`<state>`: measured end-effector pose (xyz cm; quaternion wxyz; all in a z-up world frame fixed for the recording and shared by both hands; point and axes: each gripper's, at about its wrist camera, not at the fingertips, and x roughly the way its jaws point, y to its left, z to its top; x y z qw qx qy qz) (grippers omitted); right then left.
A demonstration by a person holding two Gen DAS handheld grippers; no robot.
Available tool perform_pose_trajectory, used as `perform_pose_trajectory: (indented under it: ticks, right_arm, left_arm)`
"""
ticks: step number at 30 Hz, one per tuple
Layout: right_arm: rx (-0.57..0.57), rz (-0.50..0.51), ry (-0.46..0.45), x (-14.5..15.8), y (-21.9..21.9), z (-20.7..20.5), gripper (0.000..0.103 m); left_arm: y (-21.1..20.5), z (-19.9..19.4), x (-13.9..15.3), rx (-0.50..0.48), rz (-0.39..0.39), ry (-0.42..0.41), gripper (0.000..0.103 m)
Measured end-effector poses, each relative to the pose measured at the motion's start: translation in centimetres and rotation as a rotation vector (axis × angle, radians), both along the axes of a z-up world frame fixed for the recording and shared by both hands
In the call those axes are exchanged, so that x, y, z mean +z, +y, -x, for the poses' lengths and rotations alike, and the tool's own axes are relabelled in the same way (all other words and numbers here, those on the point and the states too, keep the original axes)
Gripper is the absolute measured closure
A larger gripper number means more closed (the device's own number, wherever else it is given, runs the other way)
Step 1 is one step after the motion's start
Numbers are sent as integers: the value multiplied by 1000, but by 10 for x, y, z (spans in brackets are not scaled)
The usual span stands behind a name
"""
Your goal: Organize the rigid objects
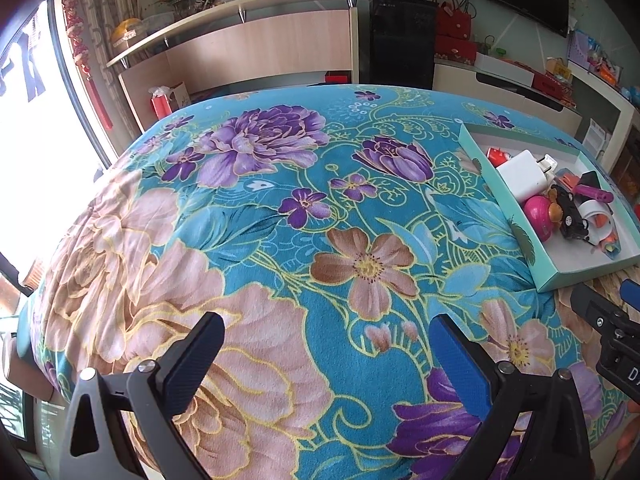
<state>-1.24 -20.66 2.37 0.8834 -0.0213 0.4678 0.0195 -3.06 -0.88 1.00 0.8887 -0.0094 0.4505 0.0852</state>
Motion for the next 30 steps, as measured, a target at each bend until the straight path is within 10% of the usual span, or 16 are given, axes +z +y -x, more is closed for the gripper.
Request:
perform_pose_trajectory:
  ticks: [30]
  right_arm:
    - [-3,-2,15,-3,0,-2,17]
  left_arm:
    - [-3,0,1,-9,-23,-5,0]
